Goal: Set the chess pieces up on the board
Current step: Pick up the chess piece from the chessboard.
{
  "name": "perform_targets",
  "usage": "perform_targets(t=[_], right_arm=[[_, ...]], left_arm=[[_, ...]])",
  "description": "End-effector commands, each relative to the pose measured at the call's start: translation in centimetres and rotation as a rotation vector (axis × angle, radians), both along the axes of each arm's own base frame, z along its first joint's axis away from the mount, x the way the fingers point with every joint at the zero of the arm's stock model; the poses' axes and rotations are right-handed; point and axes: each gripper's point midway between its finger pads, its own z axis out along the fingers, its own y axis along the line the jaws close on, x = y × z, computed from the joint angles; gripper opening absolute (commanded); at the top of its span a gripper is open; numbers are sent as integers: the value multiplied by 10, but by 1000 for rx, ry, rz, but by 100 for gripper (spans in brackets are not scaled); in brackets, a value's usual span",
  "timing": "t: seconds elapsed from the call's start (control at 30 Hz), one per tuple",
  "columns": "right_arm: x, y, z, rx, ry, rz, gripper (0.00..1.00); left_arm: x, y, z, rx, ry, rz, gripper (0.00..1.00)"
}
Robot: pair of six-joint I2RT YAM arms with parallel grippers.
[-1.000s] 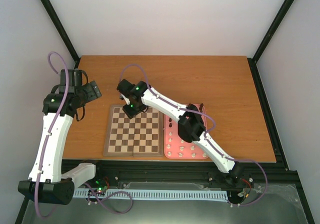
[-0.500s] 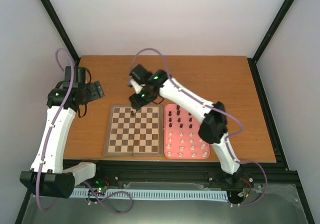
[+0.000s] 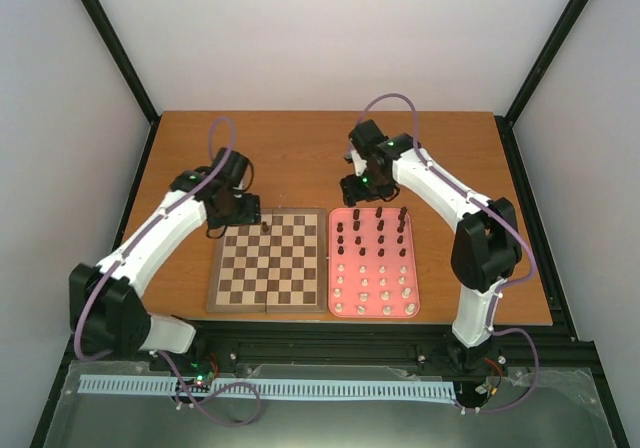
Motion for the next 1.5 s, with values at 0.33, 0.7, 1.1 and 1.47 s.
perform_targets(t=[0.33, 0.7, 1.1, 1.47], right_arm=[[7, -44, 20, 55, -54, -34, 71], [11, -51, 18, 52, -53, -53, 71], [10, -52, 13, 61, -34, -55, 71], [9, -54, 9, 50, -24, -58, 70]], left_arm=[[40, -59, -68, -8, 85, 6, 73], [49, -66, -85, 8, 137, -18, 57], [36, -63, -90, 9, 179, -21, 47], [28, -60, -97, 14, 202, -19, 34]])
